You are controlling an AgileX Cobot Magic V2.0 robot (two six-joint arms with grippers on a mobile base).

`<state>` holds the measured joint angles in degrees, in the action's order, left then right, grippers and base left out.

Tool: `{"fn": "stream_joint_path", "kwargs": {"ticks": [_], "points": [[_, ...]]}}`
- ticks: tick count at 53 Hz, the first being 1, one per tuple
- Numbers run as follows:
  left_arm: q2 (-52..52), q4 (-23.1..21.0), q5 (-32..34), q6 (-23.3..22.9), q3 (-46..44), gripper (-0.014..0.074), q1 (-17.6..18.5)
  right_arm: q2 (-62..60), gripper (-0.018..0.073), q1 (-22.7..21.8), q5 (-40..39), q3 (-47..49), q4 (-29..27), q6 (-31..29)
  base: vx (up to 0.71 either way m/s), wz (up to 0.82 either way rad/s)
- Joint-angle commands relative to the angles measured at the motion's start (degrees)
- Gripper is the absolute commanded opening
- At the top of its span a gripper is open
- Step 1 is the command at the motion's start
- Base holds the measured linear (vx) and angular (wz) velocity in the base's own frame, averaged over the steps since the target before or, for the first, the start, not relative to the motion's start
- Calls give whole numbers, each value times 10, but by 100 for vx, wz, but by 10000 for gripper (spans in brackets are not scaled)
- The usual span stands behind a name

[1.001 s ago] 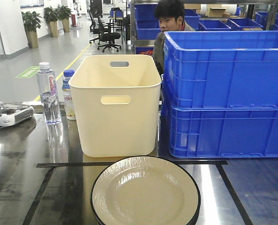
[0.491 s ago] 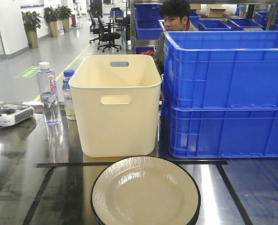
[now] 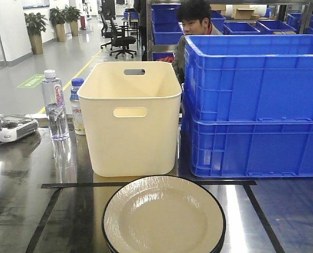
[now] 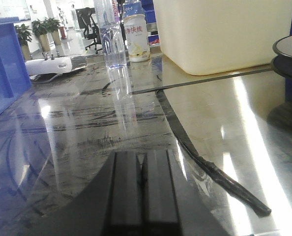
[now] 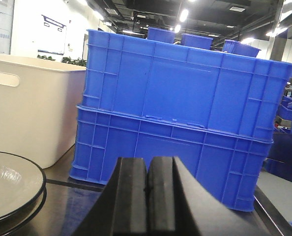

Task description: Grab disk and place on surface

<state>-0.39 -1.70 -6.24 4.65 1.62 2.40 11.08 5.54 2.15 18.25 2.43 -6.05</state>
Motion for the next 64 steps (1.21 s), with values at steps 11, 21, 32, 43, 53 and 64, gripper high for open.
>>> {"fn": "stream_joint_path", "kwargs": {"ticks": [11,21,32,43,53,64], "points": [[-10,0,48,0,7,-2,0,8,-9,-2,-48,16,1,1,0,0],[-10,0,48,0,7,-2,0,8,-9,-2,-48,16,0,4,0,0],[-10,0,48,0,7,-2,0,-43,-9,-2,-42,-88,0,42,0,0],[-10,0,48,0,7,-2,0,-125,-9,-2,-5,-210,4,86,0,0],[-10,0,47,0,7,-2,0,-124,-9,-1,-6,-210,32,85,0,0],[-10,0,47,0,7,-2,0,-124,-9,-1,-5,-210,32,85,0,0]]}}
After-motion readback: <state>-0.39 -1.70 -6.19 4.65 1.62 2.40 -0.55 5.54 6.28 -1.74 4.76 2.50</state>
